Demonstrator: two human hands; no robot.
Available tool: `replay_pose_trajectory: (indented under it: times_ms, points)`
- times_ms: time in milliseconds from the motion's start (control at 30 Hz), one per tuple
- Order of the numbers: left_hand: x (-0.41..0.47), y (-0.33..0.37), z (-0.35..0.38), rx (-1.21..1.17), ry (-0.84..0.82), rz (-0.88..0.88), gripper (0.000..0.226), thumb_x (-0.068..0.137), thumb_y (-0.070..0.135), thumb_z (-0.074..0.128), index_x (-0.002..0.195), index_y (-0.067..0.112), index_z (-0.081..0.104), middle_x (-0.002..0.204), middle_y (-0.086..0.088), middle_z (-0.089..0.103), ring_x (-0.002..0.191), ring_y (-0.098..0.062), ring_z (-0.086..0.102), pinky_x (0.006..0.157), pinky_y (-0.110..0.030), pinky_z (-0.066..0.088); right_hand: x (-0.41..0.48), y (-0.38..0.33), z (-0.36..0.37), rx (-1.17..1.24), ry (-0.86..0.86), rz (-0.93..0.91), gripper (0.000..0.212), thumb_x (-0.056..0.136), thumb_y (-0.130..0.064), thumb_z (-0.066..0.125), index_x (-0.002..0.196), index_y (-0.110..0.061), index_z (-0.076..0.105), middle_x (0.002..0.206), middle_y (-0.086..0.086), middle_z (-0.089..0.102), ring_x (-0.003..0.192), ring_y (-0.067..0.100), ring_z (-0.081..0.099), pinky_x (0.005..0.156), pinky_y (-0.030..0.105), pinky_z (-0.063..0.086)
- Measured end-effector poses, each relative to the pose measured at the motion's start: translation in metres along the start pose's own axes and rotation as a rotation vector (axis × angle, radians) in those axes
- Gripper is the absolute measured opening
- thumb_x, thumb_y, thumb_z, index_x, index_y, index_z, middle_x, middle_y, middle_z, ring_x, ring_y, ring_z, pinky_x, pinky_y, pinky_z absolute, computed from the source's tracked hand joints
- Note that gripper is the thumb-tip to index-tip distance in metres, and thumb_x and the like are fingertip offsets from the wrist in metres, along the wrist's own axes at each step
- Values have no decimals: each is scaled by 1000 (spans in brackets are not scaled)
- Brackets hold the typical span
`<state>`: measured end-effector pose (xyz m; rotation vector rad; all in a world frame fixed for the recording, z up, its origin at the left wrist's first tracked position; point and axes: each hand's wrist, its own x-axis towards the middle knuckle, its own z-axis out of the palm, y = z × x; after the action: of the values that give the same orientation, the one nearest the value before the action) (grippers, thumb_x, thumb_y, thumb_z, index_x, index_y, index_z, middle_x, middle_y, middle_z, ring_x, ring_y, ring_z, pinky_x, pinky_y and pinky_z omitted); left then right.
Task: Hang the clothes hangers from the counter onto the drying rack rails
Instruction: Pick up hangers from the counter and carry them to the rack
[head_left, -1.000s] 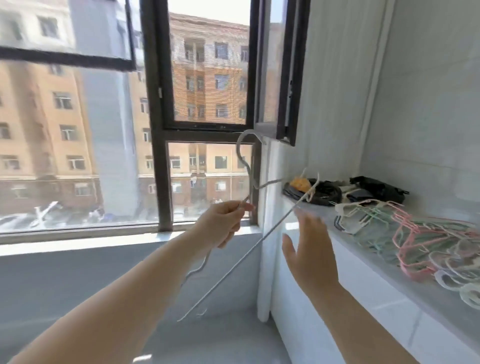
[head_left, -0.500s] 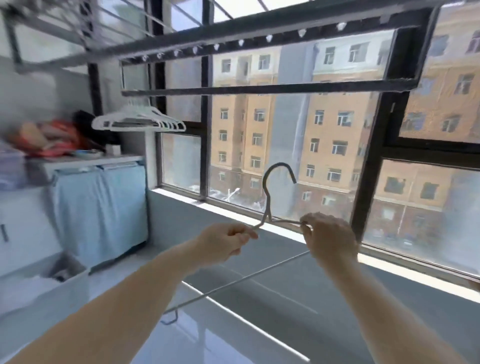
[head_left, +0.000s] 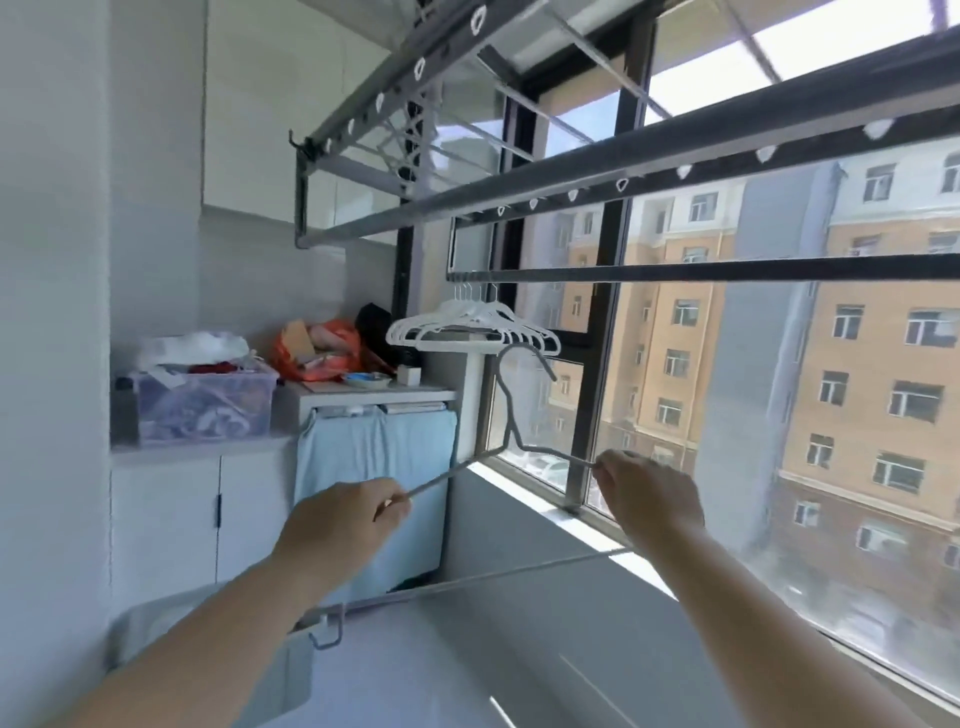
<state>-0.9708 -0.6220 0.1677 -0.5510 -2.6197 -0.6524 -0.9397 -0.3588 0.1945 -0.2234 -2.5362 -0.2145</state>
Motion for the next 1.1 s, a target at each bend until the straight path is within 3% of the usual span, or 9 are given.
replay_pose_trajectory:
  times_ms: [100, 267, 333, 467, 567, 733, 833, 967, 1100]
  points:
    - [39, -21, 3, 173, 155, 24, 28, 98, 37, 30, 105, 25, 53, 59, 10, 40, 65, -18, 43, 48, -16, 26, 50, -17, 19, 23, 43, -36, 36, 101, -34, 25, 116, -20, 54, 114, -4, 63, 97, 20, 63, 67, 24, 39]
    - [98, -65, 28, 192, 221, 5, 33, 98, 38, 28, 114, 26, 53, 73, 6, 52, 68, -17, 45, 47, -15, 25, 119, -45, 60, 100, 60, -22, 32, 100, -31, 31, 117, -20, 56, 115, -3, 63, 99, 22, 62, 73, 27, 44]
    - [127, -86, 40, 165, 229, -16, 33, 98, 38, 28, 114, 25, 55, 77, 4, 54, 69, -17, 45, 47, -16, 26, 147, -55, 77, 121, 66, -19, 33, 100, -31, 34, 126, -21, 51, 124, -3, 58, 107, 20, 59, 82, 30, 45]
    - [207, -127, 60, 149, 198, -10, 34, 99, 36, 27, 106, 20, 56, 66, 7, 45, 72, -17, 45, 55, -27, 31, 208, -62, 110, 111, 72, 46, 38, 98, -30, 38, 134, -19, 44, 136, -2, 49, 123, 18, 47, 97, 28, 37]
    - [275, -150, 67, 126, 172, 40, 27, 99, 34, 30, 95, 21, 53, 62, 7, 43, 71, -19, 46, 51, -27, 29, 255, -59, 125, 77, 73, 158, 40, 97, -27, 41, 135, -17, 42, 138, 1, 46, 125, 20, 43, 101, 30, 34]
    - [370, -183, 79, 73, 72, 72, 24, 97, 35, 33, 83, 24, 48, 72, 3, 52, 78, -21, 51, 62, -27, 34, 319, -53, 138, 12, 81, 336, 45, 96, -26, 43, 139, -16, 35, 142, 4, 40, 129, 22, 39, 105, 34, 31]
    - [414, -186, 92, 58, 63, 113, 24, 97, 34, 34, 79, 25, 48, 69, 4, 52, 72, -20, 50, 59, -27, 32, 348, -44, 142, -53, 109, 373, 48, 95, -27, 45, 140, -14, 32, 145, 5, 36, 132, 23, 36, 107, 34, 30]
    - [471, -164, 103, 45, 152, 187, 28, 97, 34, 33, 99, 21, 58, 78, 0, 58, 69, -19, 47, 58, -27, 32, 389, -27, 134, -140, 157, 421, 54, 94, -24, 47, 142, -15, 26, 147, 7, 27, 136, 25, 25, 112, 37, 22]
    - [523, -140, 103, 24, 246, 212, 31, 97, 33, 35, 102, 16, 61, 72, 0, 53, 66, -19, 47, 54, -27, 31, 436, -8, 119, -278, 248, 389, 58, 93, -16, 46, 144, -16, 20, 152, 6, 16, 141, 25, 12, 115, 38, 11]
